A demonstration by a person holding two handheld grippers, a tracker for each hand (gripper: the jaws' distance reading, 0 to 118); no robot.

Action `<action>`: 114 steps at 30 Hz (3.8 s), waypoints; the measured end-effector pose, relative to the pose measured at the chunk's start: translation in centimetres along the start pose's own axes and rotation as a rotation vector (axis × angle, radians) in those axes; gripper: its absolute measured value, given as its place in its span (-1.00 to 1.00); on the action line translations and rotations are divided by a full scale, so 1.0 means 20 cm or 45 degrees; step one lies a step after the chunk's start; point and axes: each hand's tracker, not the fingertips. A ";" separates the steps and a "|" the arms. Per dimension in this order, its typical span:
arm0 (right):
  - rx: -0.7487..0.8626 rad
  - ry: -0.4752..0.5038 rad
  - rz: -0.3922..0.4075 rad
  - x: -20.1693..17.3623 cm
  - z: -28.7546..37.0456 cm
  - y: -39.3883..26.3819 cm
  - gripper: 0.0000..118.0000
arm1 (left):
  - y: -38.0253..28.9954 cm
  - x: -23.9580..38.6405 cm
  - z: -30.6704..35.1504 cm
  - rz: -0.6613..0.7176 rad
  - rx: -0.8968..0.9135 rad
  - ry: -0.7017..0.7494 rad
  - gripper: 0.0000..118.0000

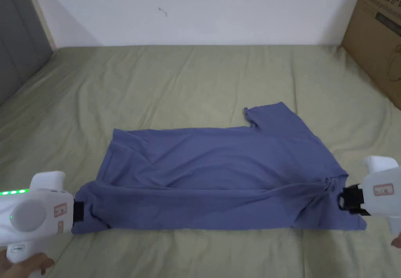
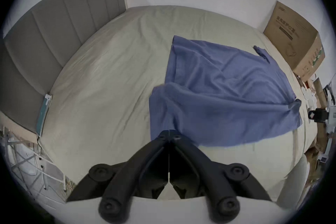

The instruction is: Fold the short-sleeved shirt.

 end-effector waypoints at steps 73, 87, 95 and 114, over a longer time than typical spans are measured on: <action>0.042 -0.023 -0.061 0.05 0.13 -0.26 -1.00 | -0.20 -0.01 0.20 0.055 0.001 -0.203 -1.00; 0.099 -0.104 -0.012 0.03 -0.30 0.33 0.46 | 0.12 0.18 -0.01 0.005 -0.011 -0.197 -1.00; -0.066 -0.132 0.057 0.14 -0.75 0.73 0.71 | 0.18 0.27 -0.20 -0.008 -0.088 -0.167 -1.00; -0.086 -0.153 0.180 0.07 -0.76 0.74 -1.00 | 0.22 0.18 -0.26 0.057 -0.118 -0.123 -1.00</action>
